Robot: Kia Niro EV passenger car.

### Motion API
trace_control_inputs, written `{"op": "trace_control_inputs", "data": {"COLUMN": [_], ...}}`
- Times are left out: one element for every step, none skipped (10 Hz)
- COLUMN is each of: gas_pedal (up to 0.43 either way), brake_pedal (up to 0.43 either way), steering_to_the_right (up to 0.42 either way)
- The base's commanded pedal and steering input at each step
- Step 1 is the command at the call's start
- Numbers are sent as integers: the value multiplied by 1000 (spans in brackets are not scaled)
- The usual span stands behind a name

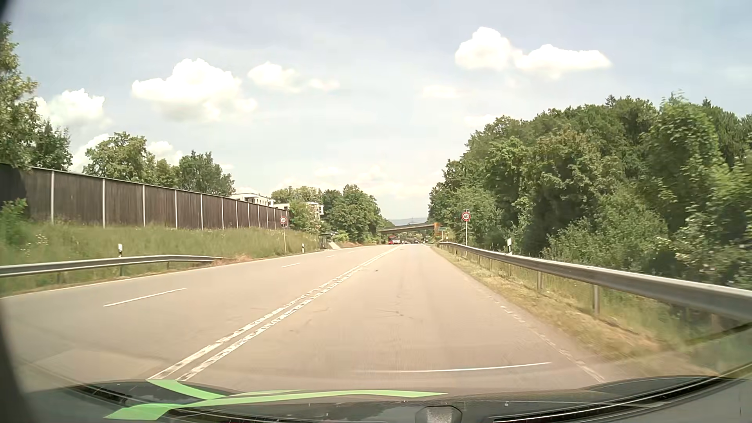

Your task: Follow the waypoints while adhering to traffic rules and regulations

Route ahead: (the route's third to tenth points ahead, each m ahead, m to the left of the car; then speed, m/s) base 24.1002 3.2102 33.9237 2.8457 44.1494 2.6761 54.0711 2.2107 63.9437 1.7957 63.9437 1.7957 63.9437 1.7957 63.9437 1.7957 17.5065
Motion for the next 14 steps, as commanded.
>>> {"op": "trace_control_inputs", "data": {"gas_pedal": [59,47,47,28,8,0,0,0,0,0,0,0,0,0], "brake_pedal": [0,0,0,0,0,0,0,0,0,0,0,0,0,0], "steering_to_the_right": [0,-3,-3,-2,-2,-2,-2,-2,-1,-1,-1,-1,-1,-2]}}
